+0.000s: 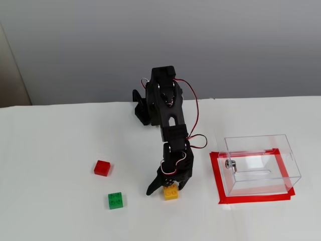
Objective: Pick the yellow lego brick and place it into the transparent box
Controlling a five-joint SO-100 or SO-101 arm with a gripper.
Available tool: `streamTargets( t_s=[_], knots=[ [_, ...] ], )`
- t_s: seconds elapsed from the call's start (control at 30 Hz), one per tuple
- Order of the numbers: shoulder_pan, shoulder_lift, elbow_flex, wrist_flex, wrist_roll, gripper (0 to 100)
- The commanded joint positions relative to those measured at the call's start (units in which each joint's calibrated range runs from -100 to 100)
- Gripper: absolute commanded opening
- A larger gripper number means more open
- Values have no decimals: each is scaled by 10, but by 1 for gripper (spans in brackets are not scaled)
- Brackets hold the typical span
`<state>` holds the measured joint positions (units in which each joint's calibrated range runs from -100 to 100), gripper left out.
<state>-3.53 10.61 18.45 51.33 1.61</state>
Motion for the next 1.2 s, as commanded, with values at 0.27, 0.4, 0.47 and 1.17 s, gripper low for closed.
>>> streamTargets(
  t_s=[0.27, 0.4, 0.47, 1.17],
  knots=[
    [-4, -10, -33, -5, 1, 17],
    [-6, -22, -33, -1, -2, 15],
    [-12, -40, -33, 2, 2, 15],
    [-228, -320, -45, 2, 2, 15]
  ],
)
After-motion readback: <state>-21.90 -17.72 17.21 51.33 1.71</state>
